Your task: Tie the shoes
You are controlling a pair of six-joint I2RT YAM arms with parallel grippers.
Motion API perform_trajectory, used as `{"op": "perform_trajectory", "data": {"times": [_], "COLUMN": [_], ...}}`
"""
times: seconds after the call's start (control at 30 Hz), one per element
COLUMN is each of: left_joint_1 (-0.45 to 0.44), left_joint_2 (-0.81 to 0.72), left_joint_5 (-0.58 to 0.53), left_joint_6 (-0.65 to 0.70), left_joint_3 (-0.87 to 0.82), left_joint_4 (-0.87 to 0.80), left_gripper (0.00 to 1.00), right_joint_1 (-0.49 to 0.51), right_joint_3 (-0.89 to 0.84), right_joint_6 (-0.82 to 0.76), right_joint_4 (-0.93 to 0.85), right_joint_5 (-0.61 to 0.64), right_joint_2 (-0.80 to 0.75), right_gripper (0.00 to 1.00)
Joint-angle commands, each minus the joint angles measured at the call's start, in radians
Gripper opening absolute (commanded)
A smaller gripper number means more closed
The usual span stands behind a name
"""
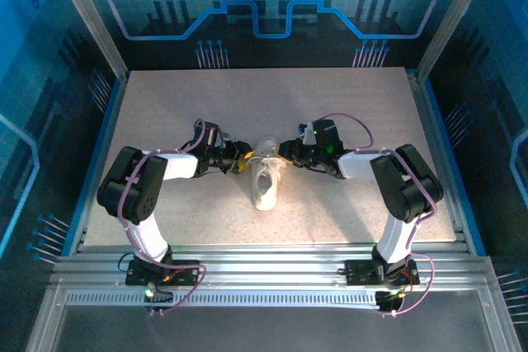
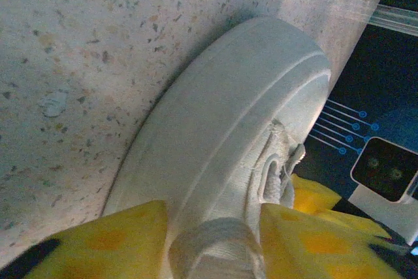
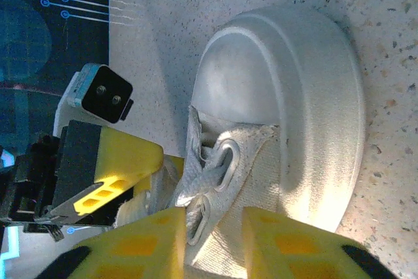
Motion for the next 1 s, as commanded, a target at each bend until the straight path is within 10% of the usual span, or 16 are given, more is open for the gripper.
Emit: {"op": "perform_trajectory", "data": {"times": [0.0,0.23,0.5,0.97], "left_joint_1": [0.001,0.012,0.017,0.017], "left_joint_2": [-0.044,-0.093,-0.102,-0.067], "left_joint_5": [0.039,0.017,0.01,0.013], "left_joint_6": [-0.023,0.033,0.065,0.061], "left_joint_3": [-0.014,-0.012,-0.023,-0.045], "left_joint_4": [0.029,-0.025,-0.053,-0.018], "left_gripper": [0.29,0.03,0.0,0.0], "right_joint_1": [0.012,0.008,-0.016,0.005], "right_joint_3": [0.011,-0.003,-0.074,-0.106], "right_joint_6": [-0.018,-0.063,-0.085,0.024], "right_joint_4": [0.002,-0.061,-0.095,0.11], "right_joint_5": [-0.006,0.022,0.062,0.021], "right_joint_2": [-0.003,-0.058,-0.15,-0.032], "right_gripper": [0.19,0.01,0.48,0.57]}}
